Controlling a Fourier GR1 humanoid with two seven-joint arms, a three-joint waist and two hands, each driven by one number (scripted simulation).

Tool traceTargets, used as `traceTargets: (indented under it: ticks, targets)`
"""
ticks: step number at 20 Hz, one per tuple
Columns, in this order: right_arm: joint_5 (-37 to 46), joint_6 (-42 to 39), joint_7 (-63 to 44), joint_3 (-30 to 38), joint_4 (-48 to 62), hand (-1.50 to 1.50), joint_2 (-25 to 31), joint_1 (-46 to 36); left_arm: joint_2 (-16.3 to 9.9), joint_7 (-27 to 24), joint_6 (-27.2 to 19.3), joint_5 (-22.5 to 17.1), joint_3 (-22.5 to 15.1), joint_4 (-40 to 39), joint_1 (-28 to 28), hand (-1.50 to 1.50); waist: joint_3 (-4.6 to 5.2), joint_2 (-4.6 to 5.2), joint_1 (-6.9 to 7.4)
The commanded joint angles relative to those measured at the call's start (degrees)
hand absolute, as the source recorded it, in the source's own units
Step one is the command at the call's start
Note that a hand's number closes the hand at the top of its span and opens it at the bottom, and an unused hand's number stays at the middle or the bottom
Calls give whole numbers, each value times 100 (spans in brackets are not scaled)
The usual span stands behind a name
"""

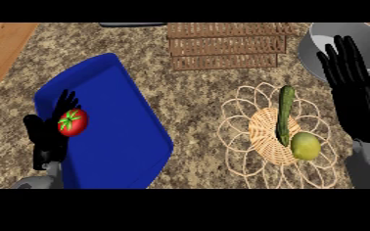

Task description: Pick the squash from the placemat and place it in the tiered shelf

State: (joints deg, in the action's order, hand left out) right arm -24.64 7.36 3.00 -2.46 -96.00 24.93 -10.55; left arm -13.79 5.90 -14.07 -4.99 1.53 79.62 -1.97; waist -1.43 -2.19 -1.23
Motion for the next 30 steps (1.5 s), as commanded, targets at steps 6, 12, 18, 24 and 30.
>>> traceTargets:
  ticks: [6,12,18,24,30]
  targets:
    - [1118,1294,131,1720,450,150,1204,1162,-109,586,531,-407,-4,-32,308,0,153,191,-257]
    - [1215,1632,-550,1726,1113,-150,833,2304,-66,1085,948,-752,-103,69,100,0,143,209,11]
    - [1006,509,-507,1661,-263,-150,1197,3336,-152,693,1295,-804,-8,-124,499,0,155,189,1]
    - [790,112,-2087,1596,-1505,-150,1860,3167,48,1022,1082,-666,-140,-191,8,0,160,211,70]
    - [1084,292,-3968,1192,-2222,-150,2339,2861,219,988,942,-437,-296,-279,-114,0,156,231,122]
